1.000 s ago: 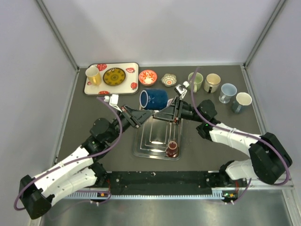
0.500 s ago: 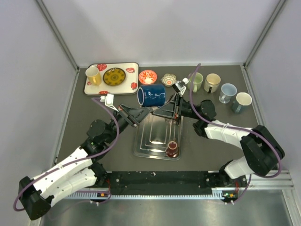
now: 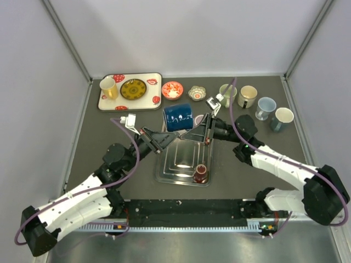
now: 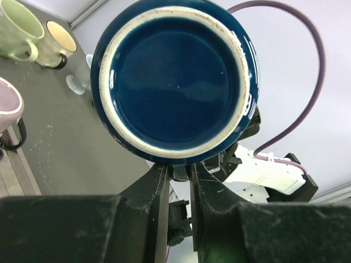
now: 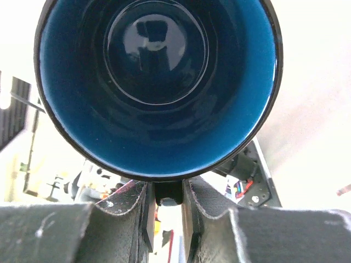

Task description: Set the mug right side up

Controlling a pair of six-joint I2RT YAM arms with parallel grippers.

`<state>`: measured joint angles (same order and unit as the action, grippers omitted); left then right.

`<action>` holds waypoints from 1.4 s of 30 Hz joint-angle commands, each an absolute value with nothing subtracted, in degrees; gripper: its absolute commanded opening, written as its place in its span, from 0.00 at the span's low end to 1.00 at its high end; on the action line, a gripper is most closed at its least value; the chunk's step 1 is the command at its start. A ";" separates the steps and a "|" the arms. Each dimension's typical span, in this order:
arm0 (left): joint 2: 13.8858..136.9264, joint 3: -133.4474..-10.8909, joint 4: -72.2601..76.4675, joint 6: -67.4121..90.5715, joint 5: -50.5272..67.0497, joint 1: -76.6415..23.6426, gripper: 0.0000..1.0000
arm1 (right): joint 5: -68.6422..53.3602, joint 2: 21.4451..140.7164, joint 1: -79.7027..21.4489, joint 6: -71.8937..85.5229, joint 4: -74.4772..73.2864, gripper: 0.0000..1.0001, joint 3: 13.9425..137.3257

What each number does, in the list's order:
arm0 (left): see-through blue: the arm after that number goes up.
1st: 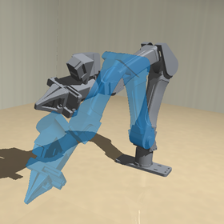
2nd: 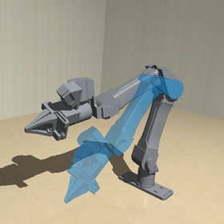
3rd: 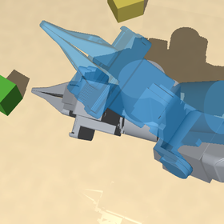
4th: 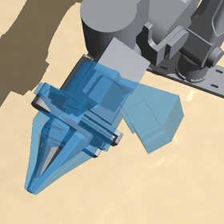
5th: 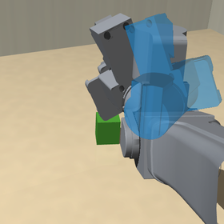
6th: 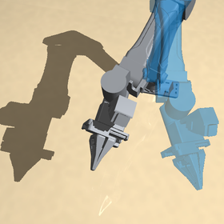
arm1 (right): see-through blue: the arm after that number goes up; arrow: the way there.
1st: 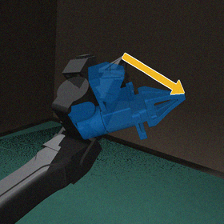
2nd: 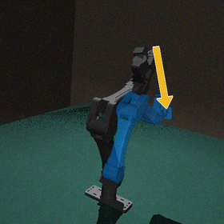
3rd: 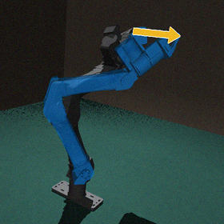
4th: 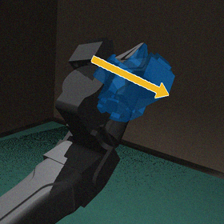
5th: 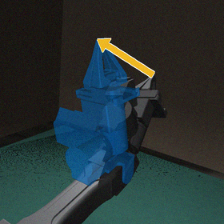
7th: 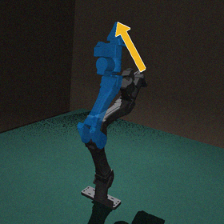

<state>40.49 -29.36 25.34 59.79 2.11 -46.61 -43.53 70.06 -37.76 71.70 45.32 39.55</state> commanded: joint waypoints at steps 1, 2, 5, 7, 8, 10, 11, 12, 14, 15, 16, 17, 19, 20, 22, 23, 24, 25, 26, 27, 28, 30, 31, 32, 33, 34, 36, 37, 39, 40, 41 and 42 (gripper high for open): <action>38.32 -28.65 28.21 58.45 -1.84 -46.41 0.22 | -37.71 65.40 -37.44 61.45 34.91 0.00 42.36; 37.97 -28.22 28.13 58.45 -2.63 -46.41 0.23 | -37.27 64.17 -37.35 60.83 33.85 0.00 42.19; 37.27 -27.69 27.95 58.45 -4.04 -46.41 0.24 | -36.21 62.32 -37.44 58.10 29.55 0.00 42.01; 36.91 -27.51 27.69 58.36 -4.39 -46.41 0.24 | -35.51 61.53 -37.44 56.96 27.87 0.00 42.01; 36.91 -27.42 27.60 58.27 -4.57 -46.41 0.24 | -35.25 61.09 -37.44 56.52 27.08 0.00 42.01; 36.57 -27.33 26.90 58.36 -4.92 -46.41 0.25 | -34.63 59.95 -37.44 54.85 24.88 0.00 42.01; 36.56 -27.16 26.89 58.36 -5.10 -46.32 0.25 | -34.28 59.51 -37.44 54.06 24.00 0.00 41.92; 36.48 -27.07 26.81 58.45 -5.27 -46.41 0.25 | -34.19 58.89 -37.44 53.70 23.47 0.00 41.84; 36.39 -26.63 26.54 58.71 -5.45 -46.41 0.25 | -33.75 58.28 -37.44 52.74 21.71 0.00 41.66; 36.21 -26.46 26.54 58.88 -5.36 -46.41 0.25 | -33.49 57.75 -37.44 52.39 21.36 0.00 41.57; 36.12 -26.19 26.37 59.06 -5.54 -46.32 0.25 | -32.96 57.40 -37.44 51.86 19.62 0.00 41.66; 36.04 -26.10 26.37 59.15 -5.54 -46.41 0.26 | -32.79 57.04 -37.44 51.07 18.90 0.00 41.75; 35.60 -26.02 25.41 59.50 -5.36 -46.41 0.27 | -32.35 56.25 -37.44 50.19 17.50 0.00 41.75; 35.42 -26.10 25.05 59.50 -5.27 -46.41 0.27 | -32.17 56.08 -37.18 49.40 16.27 0.00 41.57; 34.64 -26.02 24.17 59.41 -5.27 -46.41 0.28 | -31.91 55.55 -37.35 49.13 15.74 0.00 41.14; 34.45 -25.93 23.39 59.50 -5.27 -46.41 0.29 | -31.73 55.37 -37.44 48.61 15.04 0.00 40.78; 34.11 -25.84 23.03 59.50 -5.10 -46.41 0.30 | -31.38 55.11 -37.44 48.17 14.16 0.00 40.78; 33.41 -25.67 22.59 59.50 -5.10 -46.41 0.30 | -30.42 54.85 -37.44 47.64 12.93 0.00 40.61; 32.88 -25.58 21.37 59.50 -5.18 -46.41 0.30 | -29.63 54.06 -37.35 46.07 10.31 0.00 40.87; 31.83 -25.49 20.75 59.33 -5.27 -46.41 0.31 | -27.79 53.62 -37.27 45.01 8.11 0.00 41.13; 31.12 -25.23 19.96 59.07 -5.88 -46.41 0.31 | -26.56 52.74 -37.09 43.96 6.00 0.00 41.65; 28.93 -24.87 17.59 58.45 -6.85 -46.41 0.31 | -24.01 52.03 -35.61 40.61 0.37 0.00 43.59; 28.05 -24.44 16.97 58.19 -7.38 -46.41 0.31 | -23.56 51.68 -34.64 40.08 -1.48 0.00 44.20; 27.34 -24.17 16.44 57.92 -8.51 -46.41 0.31 | -23.29 51.59 -33.67 38.95 -3.15 0.00 45.43; 25.94 -24.00 15.57 57.75 -8.96 -46.41 0.31 | -22.86 51.59 -31.49 38.59 -5.60 0.00 46.05; 25.32 -23.56 15.38 57.57 -9.40 -46.41 0.32 | -22.24 51.59 -30.59 38.06 -7.19 0.00 46.66; 23.92 -23.38 14.16 56.96 -10.19 -46.32 0.32 | -20.32 51.59 -27.88 36.39 -11.48 0.00 48.51; 23.47 -23.38 13.54 56.78 -10.37 -46.32 0.32 | -18.56 51.68 -27.34 35.52 -13.78 0.00 50.34; 22.51 -23.55 12.57 55.81 -11.07 -46.32 0.32 | -13.22 52.73 -26.46 31.92 -18.52 0.00 52.72; 22.07 -23.73 11.61 55.46 -11.25 -46.32 0.32 | -10.75 53.17 -26.19 29.38 -22.63 0.00 55.08; 21.80 -23.82 10.99 54.85 -11.42 -46.32 0.32 | -8.55 53.70 -25.84 28.31 -24.94 0.00 56.24; 21.36 -23.91 10.38 54.67 -12.12 -46.32 0.32 | -4.35 55.35 -25.67 27.34 -26.79 0.00 57.29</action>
<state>22.92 -23.73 12.53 57.41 -9.80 -46.54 -16.21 54.08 -26.65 35.29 -20.91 48.62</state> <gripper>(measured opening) 0.319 0.186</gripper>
